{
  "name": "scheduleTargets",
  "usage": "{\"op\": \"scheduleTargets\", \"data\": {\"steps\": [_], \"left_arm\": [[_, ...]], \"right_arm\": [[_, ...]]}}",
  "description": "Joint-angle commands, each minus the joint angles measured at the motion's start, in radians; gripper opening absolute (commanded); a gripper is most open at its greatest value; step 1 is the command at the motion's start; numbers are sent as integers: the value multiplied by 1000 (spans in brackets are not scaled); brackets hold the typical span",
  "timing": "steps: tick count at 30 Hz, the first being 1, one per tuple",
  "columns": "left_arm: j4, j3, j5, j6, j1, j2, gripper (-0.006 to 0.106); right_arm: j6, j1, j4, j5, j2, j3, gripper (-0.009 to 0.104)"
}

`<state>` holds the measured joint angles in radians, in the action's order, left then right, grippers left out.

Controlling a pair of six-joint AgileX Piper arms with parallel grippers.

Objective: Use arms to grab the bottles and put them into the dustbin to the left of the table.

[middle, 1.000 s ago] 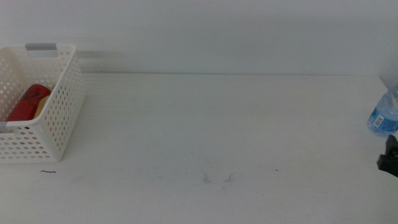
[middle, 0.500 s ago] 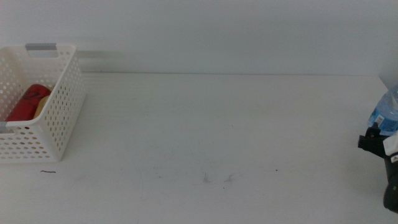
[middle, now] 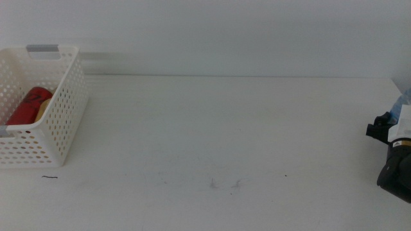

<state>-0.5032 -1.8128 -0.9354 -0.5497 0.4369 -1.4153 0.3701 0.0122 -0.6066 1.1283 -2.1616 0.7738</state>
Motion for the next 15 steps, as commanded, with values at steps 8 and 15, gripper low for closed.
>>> {"op": "scheduleTargets", "data": {"steps": [8,15], "left_arm": [[-2,-3,14,0,3,4,94],[-2,-3,14,0,3,4,94]], "right_arm": [[76,-22,-19,-37,-19,73,16],[28,136,143,-111,49,120,-3]]}}
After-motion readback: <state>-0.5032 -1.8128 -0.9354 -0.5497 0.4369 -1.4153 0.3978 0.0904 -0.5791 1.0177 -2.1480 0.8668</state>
